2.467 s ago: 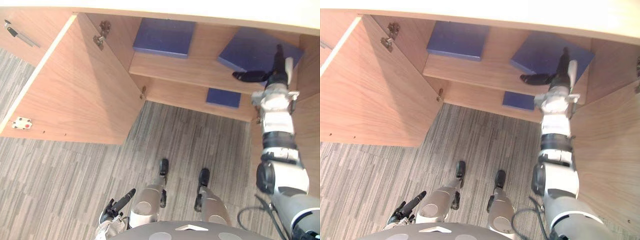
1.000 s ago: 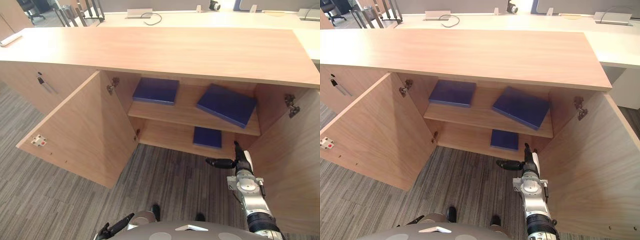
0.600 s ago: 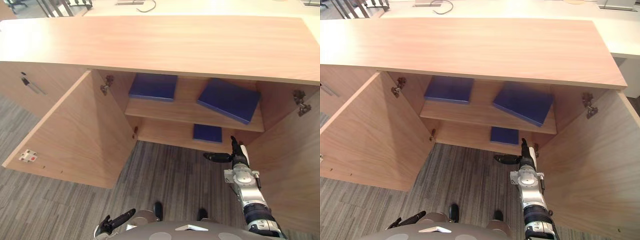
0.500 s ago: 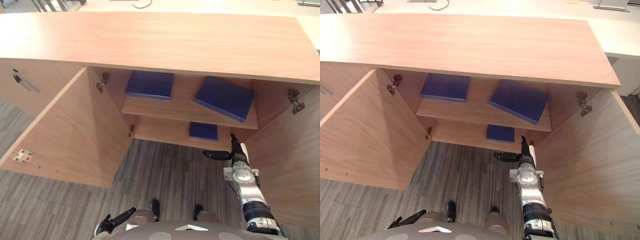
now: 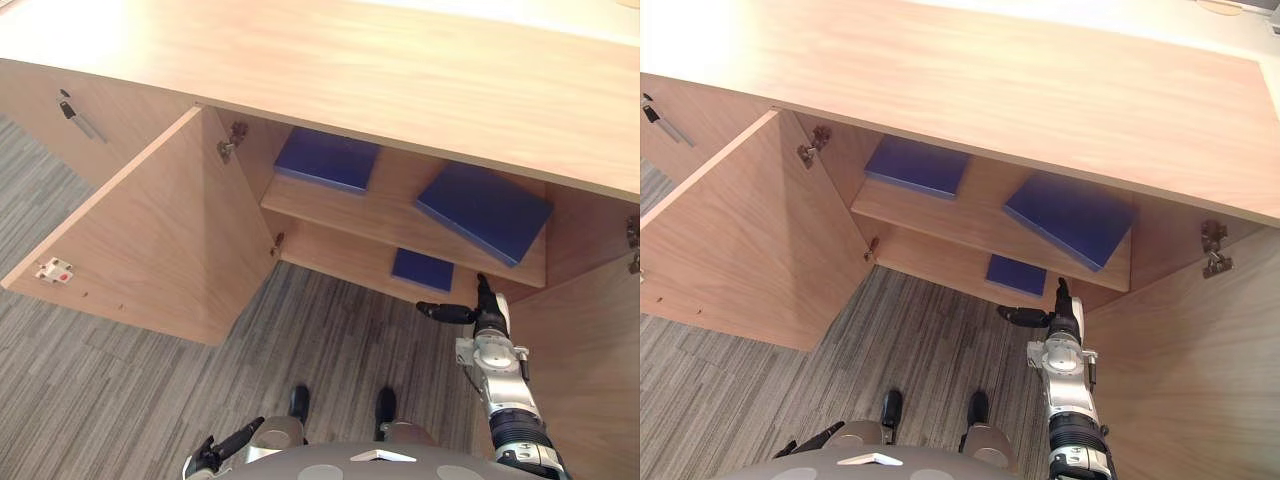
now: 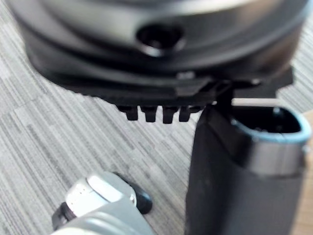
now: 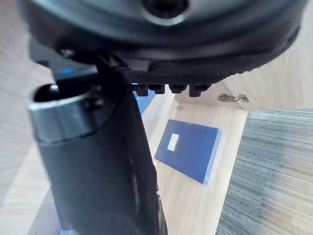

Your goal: Walk over to the cabinet, pick up the folder, carry it to the office cabinet, place the folder inside the office cabinet, then close the office cabinet door

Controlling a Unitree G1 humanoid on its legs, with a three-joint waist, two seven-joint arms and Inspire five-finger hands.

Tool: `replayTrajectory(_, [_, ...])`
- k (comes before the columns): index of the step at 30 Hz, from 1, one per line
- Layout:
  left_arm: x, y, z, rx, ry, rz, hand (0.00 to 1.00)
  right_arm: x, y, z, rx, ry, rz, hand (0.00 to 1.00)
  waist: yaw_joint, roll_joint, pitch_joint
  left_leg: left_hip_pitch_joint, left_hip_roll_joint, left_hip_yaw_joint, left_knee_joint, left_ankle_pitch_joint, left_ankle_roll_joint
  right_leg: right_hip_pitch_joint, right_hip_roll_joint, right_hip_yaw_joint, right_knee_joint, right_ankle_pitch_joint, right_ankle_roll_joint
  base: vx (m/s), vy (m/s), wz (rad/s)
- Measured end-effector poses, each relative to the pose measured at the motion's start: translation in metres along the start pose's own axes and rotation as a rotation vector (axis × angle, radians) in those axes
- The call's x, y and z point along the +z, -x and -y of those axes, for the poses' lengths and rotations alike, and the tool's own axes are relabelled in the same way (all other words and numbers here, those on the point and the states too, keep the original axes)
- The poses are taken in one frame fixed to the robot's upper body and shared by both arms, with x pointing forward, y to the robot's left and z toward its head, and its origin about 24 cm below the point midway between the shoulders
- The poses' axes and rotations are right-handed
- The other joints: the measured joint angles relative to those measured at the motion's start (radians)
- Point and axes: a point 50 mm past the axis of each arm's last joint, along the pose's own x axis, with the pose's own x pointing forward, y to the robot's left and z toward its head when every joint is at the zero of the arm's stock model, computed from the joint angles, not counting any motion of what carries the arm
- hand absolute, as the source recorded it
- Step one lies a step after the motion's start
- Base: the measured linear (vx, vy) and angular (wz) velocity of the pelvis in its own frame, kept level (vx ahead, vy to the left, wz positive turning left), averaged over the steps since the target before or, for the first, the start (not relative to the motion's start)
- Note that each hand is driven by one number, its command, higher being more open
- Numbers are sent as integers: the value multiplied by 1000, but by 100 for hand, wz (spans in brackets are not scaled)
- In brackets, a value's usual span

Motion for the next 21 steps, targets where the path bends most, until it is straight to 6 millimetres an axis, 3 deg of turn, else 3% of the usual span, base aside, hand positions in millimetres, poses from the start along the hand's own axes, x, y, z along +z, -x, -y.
replayTrajectory(7, [10,-1,-1,-8,-37,32,100,27,-16,7,-58,-78,41,100,-6,-15,22,-34,-16,-13,11,4,5,-19,-16,-8,-1,7,7,0,30,8])
replayTrajectory(10, [26,-3,9,-37,-30,85,100,70,-35,18,-92,-114,123,100,-3,-16,84,-111,-21,-23,43,15,5,-74,-19,-12,-2,30,2,-143,-1,11])
replayTrajectory(12, [34,-4,18,-60,1,114,100,105,-44,42,-161,-201,198,100,13,3,138,-153,-19,-33,29,31,0,-114,-18,-19,-6,47,-3,-177,-22,14])
replayTrajectory(15, [34,-4,19,-60,42,111,100,144,-47,73,-235,-257,294,100,22,19,188,-189,-2,-17,-2,62,3,-146,-12,-43,-21,66,-12,-116,-40,19])
replayTrajectory(21, [34,-3,20,-65,89,116,100,207,-42,120,-322,-372,446,100,33,5,228,-260,10,-12,-26,104,-5,-228,-6,-53,-21,79,-20,-3,-16,5])
